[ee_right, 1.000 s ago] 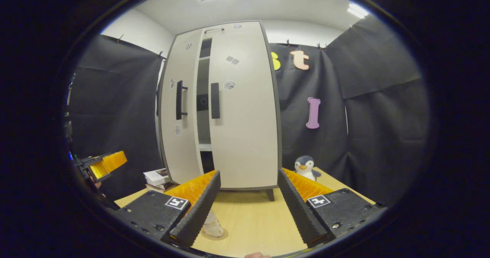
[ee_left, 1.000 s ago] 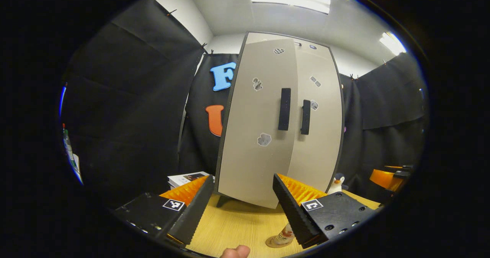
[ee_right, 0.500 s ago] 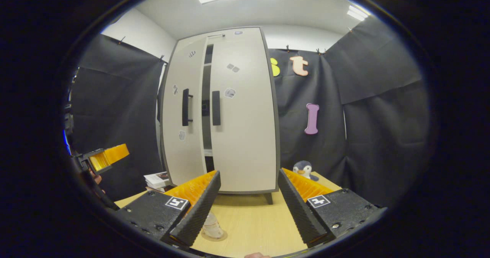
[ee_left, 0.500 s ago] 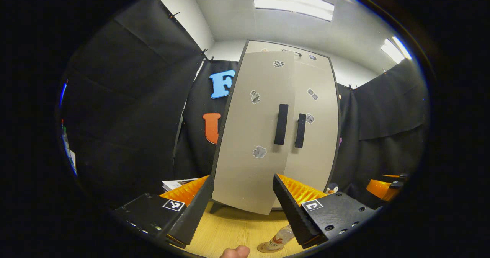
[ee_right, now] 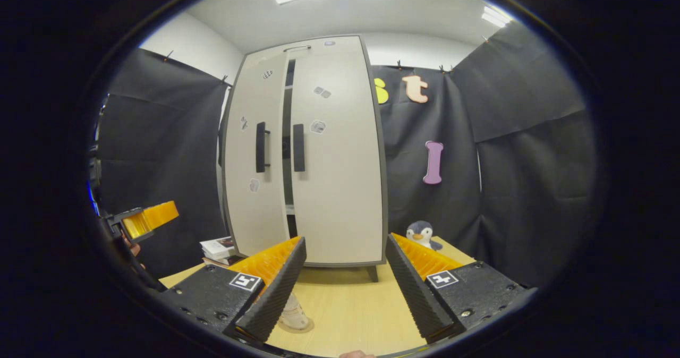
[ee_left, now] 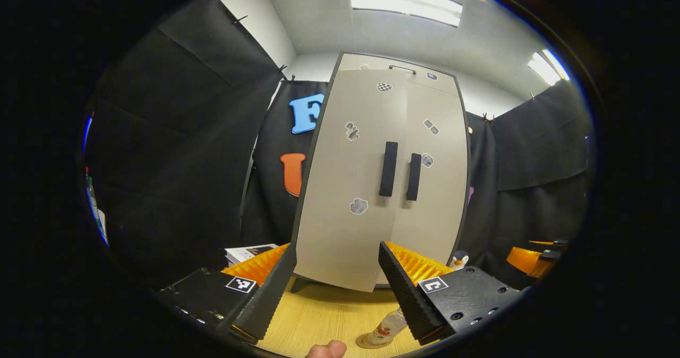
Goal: Grasp the bottle in the cabinet with the left hand and place it on the coaster, then close the right door with the right hand and the left door with the left hand.
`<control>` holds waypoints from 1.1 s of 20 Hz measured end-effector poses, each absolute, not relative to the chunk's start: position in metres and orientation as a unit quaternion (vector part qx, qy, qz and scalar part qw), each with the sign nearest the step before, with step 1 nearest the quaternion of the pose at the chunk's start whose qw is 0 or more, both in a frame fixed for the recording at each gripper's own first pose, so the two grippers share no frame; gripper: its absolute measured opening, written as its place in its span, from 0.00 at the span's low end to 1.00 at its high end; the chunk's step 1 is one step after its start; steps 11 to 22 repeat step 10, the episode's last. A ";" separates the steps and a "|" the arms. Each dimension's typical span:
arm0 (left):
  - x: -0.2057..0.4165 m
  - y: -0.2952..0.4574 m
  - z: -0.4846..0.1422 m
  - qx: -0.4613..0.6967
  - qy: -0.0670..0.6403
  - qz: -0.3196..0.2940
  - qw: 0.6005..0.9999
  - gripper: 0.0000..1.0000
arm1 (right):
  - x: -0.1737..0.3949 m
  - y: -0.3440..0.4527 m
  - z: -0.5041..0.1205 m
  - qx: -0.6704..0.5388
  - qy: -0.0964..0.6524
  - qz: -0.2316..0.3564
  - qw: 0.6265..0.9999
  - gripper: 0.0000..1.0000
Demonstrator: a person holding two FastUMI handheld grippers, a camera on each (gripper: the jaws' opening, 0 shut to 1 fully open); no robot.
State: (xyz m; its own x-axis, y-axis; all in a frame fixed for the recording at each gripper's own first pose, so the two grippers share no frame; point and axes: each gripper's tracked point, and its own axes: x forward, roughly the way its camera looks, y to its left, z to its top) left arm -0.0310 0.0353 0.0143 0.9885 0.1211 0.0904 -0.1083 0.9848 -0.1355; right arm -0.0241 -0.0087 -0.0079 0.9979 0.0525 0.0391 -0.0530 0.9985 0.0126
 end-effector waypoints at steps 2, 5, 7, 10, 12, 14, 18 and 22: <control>-0.031 0.035 0.014 -0.064 -0.049 0.058 0.995 0.94 | -0.024 -0.008 -0.008 0.006 -0.018 0.028 0.999 0.98; -0.031 0.034 0.011 -0.066 -0.046 0.058 0.995 0.95 | -0.024 -0.005 -0.009 0.005 -0.016 0.031 0.999 0.98; -0.031 0.034 0.011 -0.065 -0.045 0.059 0.995 0.99 | -0.024 -0.005 -0.011 0.004 -0.013 0.032 0.999 0.98; -0.031 0.035 0.010 -0.065 -0.044 0.060 0.995 0.99 | -0.025 -0.007 -0.011 0.005 -0.013 0.031 0.999 0.98; -0.031 0.035 0.010 -0.065 -0.044 0.060 0.995 0.99 | -0.025 -0.007 -0.011 0.005 -0.013 0.031 0.999 0.98; -0.031 0.035 0.010 -0.065 -0.044 0.060 0.995 0.99 | -0.025 -0.007 -0.011 0.005 -0.013 0.031 0.999 0.98; -0.031 0.035 0.010 -0.065 -0.044 0.060 0.995 0.99 | -0.025 -0.007 -0.011 0.005 -0.013 0.031 0.999 0.98; -0.031 0.035 0.010 -0.065 -0.044 0.060 0.995 0.99 | -0.025 -0.007 -0.011 0.005 -0.013 0.031 0.999 0.98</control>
